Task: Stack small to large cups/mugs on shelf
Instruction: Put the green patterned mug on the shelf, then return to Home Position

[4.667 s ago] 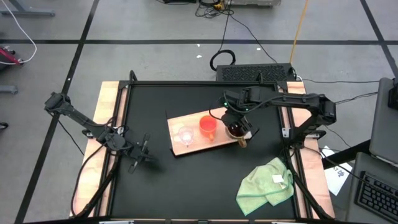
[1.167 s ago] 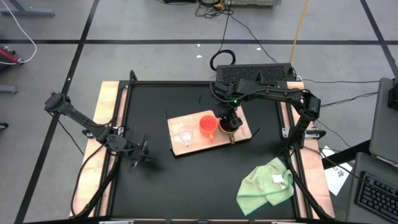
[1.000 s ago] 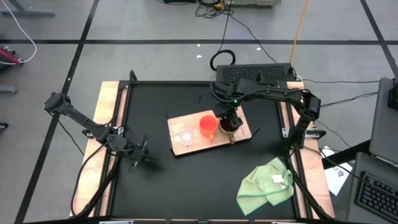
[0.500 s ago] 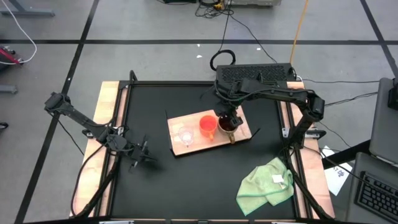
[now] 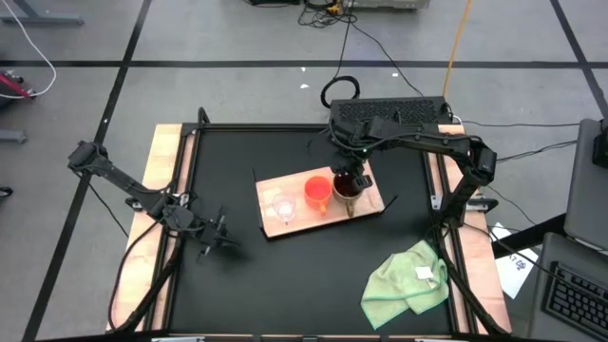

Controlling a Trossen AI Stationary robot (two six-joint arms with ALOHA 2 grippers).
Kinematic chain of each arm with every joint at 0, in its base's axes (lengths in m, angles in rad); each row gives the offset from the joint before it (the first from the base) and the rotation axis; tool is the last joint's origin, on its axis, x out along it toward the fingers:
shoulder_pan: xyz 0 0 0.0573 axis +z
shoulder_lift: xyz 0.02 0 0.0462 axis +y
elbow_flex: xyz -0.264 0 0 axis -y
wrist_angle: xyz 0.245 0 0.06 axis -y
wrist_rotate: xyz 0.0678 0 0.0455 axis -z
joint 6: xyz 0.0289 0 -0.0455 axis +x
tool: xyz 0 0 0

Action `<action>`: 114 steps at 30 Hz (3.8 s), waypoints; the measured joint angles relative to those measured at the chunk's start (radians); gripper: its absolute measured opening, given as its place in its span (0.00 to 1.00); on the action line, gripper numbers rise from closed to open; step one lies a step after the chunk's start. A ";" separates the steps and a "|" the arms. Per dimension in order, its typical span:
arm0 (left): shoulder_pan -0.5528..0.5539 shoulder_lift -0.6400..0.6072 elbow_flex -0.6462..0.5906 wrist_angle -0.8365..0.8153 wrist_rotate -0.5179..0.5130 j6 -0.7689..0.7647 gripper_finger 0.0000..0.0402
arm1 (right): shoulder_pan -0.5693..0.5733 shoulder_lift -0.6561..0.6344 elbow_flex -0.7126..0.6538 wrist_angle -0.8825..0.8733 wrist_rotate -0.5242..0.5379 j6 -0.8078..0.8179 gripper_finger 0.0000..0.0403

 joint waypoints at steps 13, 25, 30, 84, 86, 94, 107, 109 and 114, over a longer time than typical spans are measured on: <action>0.000 0.000 0.000 0.000 0.000 0.009 0.05 | -0.016 -0.080 0.000 -0.012 0.005 -0.005 0.15; 0.000 0.000 0.000 0.000 0.000 0.008 0.05 | 0.003 -0.254 0.000 0.015 0.000 0.002 0.14; 0.000 0.000 0.000 0.000 0.000 0.007 0.05 | 0.002 -0.319 -0.006 0.020 -0.040 0.054 0.03; 0.095 -0.340 0.119 -0.076 -0.543 0.017 0.00 | 0.344 -1.527 -0.815 0.229 0.102 0.655 0.00; 0.089 -0.379 0.118 -0.109 -0.552 -0.002 0.00 | 0.344 -1.553 -0.815 0.227 0.102 0.658 0.00; 0.070 -0.469 0.117 -0.200 -0.564 -0.026 0.00 | 0.343 -1.591 -0.821 0.227 0.108 0.678 0.00; 0.029 -0.481 0.116 -0.271 -0.531 -0.078 0.00 | 0.343 -1.580 -0.827 0.231 0.209 0.713 0.00; 0.025 -0.481 0.116 -0.270 -0.500 -0.081 0.00 | 0.343 -1.587 -0.827 0.235 0.126 0.681 0.00; 0.025 -0.481 0.116 -0.269 -0.471 -0.106 0.00 | 0.343 -1.626 -0.827 0.240 0.050 0.640 0.00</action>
